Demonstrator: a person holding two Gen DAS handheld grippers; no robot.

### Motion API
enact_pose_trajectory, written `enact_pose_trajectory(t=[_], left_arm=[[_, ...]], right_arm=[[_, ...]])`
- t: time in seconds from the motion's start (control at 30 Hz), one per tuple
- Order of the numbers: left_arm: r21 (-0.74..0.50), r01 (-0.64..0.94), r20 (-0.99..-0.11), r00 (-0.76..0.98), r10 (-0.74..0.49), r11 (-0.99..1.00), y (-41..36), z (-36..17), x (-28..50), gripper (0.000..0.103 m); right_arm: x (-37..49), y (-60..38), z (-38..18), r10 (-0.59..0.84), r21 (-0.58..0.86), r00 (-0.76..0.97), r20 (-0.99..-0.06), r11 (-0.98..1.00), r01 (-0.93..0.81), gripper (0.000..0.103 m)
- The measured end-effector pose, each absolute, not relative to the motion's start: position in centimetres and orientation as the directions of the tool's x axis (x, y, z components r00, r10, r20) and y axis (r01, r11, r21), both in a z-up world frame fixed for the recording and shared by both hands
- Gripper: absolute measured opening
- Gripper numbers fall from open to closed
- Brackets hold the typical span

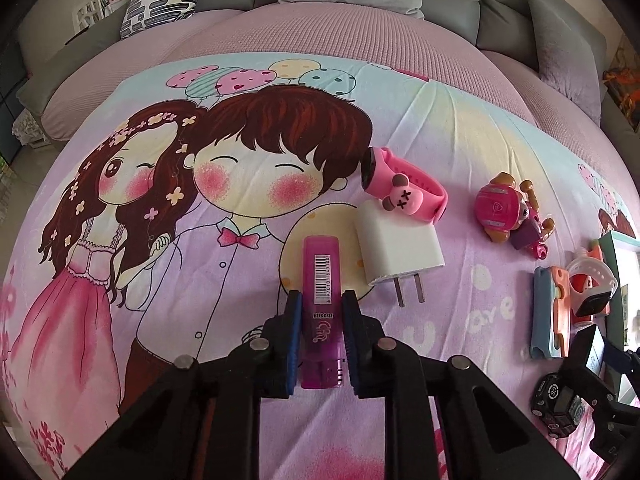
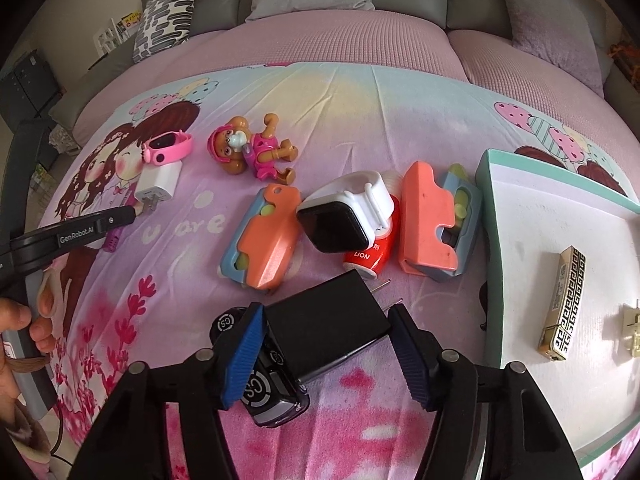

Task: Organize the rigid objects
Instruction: 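Carry the lighter with the left tool while the right tool carries the charger, releasing both into the box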

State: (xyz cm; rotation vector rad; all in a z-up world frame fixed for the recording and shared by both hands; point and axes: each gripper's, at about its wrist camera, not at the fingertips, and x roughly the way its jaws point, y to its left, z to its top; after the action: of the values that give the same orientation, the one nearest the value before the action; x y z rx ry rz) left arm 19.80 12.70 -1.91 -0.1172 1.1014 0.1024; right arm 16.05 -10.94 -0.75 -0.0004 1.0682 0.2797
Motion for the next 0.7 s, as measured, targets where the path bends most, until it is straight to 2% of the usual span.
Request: enact_pose_trajectory(t=[0.3,0.5,0.7], left_arm=[[-0.039,-0.112,-0.857,0.515,0.024,0.993,10.6,2.9,17.9,0.020],[-0.042,0.001,-0.833,0.552,-0.036,0.999,4.7,6.2,16.9,0.020],[-0.045,0.125,-0.834,0.542,-0.106,0.991,-2.6,7.1,15.6,0.020]], right_arm=[[14.5,-13.4,2.0,0.258,0.183,0.481,-0.838,0.963,-0.198,0.066],[12.9,-17.0,4.5,0.238,0.178,0.525,-0.817,0.971,-0.163,0.066],[11.8,-22.2,5.3,0.186,0.165,0.544,-0.818,0.982,-0.087,0.066]])
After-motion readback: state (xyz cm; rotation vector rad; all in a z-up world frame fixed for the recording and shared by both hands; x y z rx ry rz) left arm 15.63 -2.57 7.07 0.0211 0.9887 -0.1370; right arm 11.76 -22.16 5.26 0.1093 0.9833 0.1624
